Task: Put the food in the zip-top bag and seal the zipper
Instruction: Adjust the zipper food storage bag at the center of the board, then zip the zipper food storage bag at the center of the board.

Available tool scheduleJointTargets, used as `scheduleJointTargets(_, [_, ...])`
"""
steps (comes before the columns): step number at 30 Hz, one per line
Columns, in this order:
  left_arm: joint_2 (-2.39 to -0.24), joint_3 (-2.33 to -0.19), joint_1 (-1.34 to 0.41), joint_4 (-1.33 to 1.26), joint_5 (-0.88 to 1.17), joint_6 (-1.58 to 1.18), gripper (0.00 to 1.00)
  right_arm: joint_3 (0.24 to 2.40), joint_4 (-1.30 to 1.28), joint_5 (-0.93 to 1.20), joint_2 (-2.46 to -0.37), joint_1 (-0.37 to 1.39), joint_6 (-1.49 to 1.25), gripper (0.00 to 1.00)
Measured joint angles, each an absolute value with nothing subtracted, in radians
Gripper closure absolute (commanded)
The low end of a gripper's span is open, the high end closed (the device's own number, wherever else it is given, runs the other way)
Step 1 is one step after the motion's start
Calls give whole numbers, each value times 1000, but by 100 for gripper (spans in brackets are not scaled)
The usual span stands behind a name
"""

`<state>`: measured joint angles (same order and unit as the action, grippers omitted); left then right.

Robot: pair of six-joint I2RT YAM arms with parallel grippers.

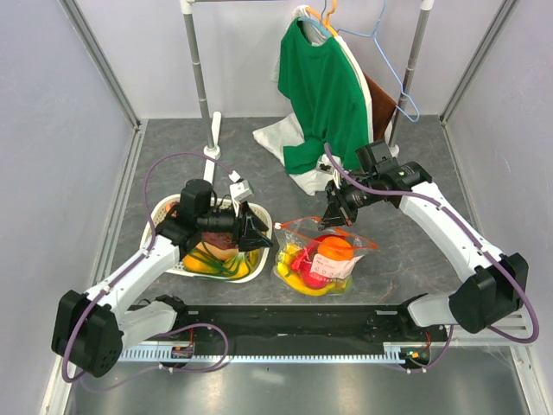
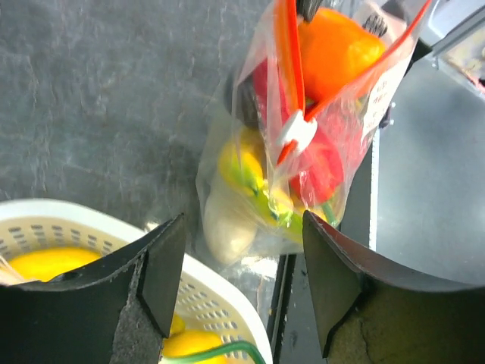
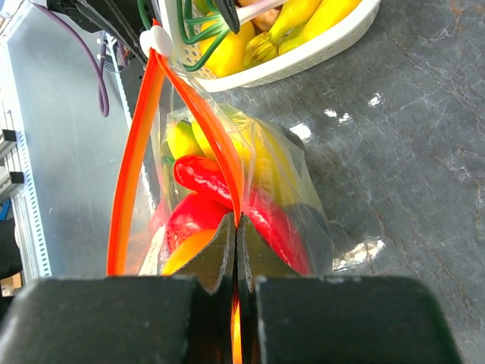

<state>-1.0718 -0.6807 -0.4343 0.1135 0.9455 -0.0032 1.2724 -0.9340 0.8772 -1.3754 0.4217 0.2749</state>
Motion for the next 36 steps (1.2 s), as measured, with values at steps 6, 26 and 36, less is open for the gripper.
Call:
scheduleJointTargets(6, [-1096,-667,-444,-84,972,-64,34,1281,-929,878,-1376,422,285,100])
scheduleJointTargets(26, [-1151,-774,-528,39,914,-36,98,1312,-915,848,-1406,422,311,46])
scheduleJointTargets(36, [-1159,-898,-528,285,858,19,98,1457,-868,810,-1410,421,360,23])
